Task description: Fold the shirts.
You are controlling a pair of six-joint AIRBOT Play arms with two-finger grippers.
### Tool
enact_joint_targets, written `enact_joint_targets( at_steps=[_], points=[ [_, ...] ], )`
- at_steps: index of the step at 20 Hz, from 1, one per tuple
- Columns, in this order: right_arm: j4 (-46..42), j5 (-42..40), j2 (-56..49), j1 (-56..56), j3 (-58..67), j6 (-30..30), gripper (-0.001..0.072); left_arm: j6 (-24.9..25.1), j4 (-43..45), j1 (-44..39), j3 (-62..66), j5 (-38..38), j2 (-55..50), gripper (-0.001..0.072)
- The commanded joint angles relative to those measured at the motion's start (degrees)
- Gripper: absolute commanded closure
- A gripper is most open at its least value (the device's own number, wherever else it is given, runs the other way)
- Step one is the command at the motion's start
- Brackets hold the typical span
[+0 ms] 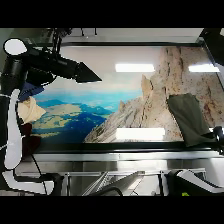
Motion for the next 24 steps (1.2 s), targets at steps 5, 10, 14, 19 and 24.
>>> enact_joint_targets(
  at_steps=[5,10,14,19,24],
  points=[
    [0.1,1.5,0.4,0.1,11.6,3.5,0.0106,0.0,-0.3,5.5,0.0,0.3,0.0,0.0686],
    [29.5,1.8,0.4,2.6,19.5,-8.0,0.0607,-0.7,-0.1,8.5,0.0,3.8,1.4,0.0687],
    [36.2,0.9,1.1,11.9,20.1,-12.2,0.0689,-3.1,8.7,9.8,0.0,6.6,7.5,0.0688],
    [30.9,0.0,3.9,30.2,16.4,-14.6,0.0690,-5.8,20.7,8.4,-15.3,6.9,23.8,0.0688],
    [26.1,-0.3,5.6,43.4,8.2,-16.5,0.0690,-7.1,22.8,7.9,-43.9,10.8,40.5,0.0688]
  ],
)
